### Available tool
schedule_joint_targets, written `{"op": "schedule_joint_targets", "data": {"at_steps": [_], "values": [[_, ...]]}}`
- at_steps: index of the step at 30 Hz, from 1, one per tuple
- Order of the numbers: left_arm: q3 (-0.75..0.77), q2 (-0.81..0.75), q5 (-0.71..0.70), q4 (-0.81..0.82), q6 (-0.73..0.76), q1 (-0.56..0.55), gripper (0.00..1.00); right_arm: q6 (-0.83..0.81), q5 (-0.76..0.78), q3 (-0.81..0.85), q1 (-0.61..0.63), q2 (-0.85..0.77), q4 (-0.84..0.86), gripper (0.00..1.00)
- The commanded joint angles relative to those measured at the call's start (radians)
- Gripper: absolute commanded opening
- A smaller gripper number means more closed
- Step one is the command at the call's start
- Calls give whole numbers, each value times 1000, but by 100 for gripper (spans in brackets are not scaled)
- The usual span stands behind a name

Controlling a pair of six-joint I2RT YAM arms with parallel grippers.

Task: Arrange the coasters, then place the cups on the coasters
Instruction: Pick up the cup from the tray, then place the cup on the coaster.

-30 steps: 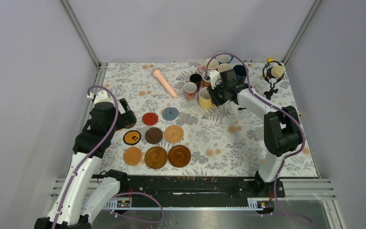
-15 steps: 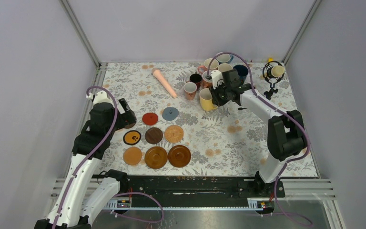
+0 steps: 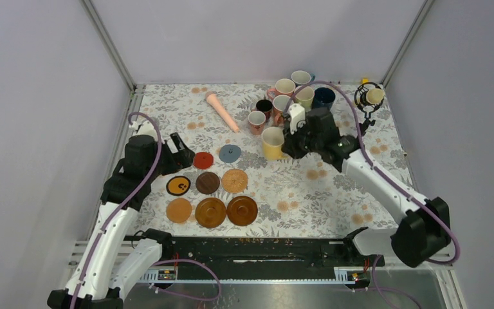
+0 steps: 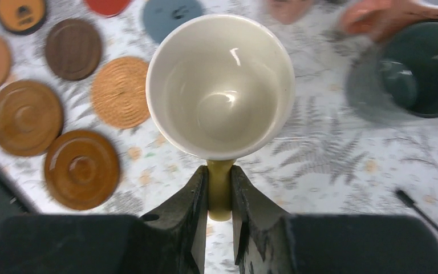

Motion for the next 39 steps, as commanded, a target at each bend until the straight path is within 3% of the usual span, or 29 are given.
{"op": "schedule_joint_targets", "data": {"at_steps": [1, 8, 12, 17, 27, 30, 32, 34, 38, 39], "values": [[71, 91, 336, 70, -48, -2, 85, 92, 24, -68, 151, -130, 137, 0], [164, 269, 507, 62, -69, -26, 83, 173, 145, -110, 372, -163, 312, 0], [152, 299, 612, 128, -106, -48, 84, 165, 169, -75, 431, -122, 343, 0], [132, 318, 567, 135, -114, -80, 83, 150, 194, -46, 484, -88, 347, 0], [140, 428, 394, 22, -78, -126, 72, 109, 263, -36, 559, -64, 368, 0], [134, 438, 387, 19, -76, -135, 60, 107, 261, -43, 575, -51, 379, 0], [134, 446, 386, 7, -74, -140, 46, 106, 263, -46, 587, -43, 383, 0], [142, 450, 373, -43, -91, -140, 25, 107, 261, -53, 599, -32, 380, 0], [122, 411, 334, -141, -121, -140, 0, 129, 248, -75, 626, -18, 390, 0], [117, 404, 314, -157, -128, -140, 0, 134, 248, -87, 632, -21, 408, 0]]}}
